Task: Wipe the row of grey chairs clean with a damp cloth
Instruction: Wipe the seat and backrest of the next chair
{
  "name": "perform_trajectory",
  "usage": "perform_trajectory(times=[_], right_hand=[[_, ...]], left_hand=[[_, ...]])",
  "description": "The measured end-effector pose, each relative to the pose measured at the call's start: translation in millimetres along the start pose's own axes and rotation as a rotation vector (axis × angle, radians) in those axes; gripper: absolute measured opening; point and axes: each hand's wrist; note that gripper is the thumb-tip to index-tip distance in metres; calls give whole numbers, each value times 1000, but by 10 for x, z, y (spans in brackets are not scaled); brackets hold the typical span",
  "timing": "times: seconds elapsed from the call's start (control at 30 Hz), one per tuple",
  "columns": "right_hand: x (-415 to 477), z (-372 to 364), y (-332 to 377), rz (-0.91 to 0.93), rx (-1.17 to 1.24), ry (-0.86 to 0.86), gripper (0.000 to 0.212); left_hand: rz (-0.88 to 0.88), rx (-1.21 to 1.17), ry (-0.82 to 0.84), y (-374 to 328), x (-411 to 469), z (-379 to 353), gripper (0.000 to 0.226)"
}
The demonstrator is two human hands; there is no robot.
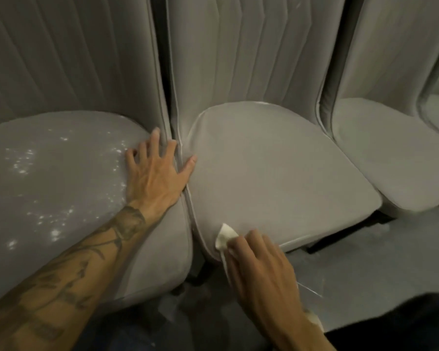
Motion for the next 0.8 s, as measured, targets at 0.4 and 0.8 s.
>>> perform_trajectory(times=[0.4,0.8], right_hand=[[-62,205,-707,-324,-101,-166,20],[-94,211,-734,-309,-109,-153,15]], left_hand=[[-18,-1,20,17,7,-28,71],[-34,-17,1,37,4,-56,75]])
Point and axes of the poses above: each hand's wrist, its own x-axis towards the middle knuckle, its own z-axis out of the back of the hand, y = z × x, and after that the axes turned 1 degree about z, right-handed
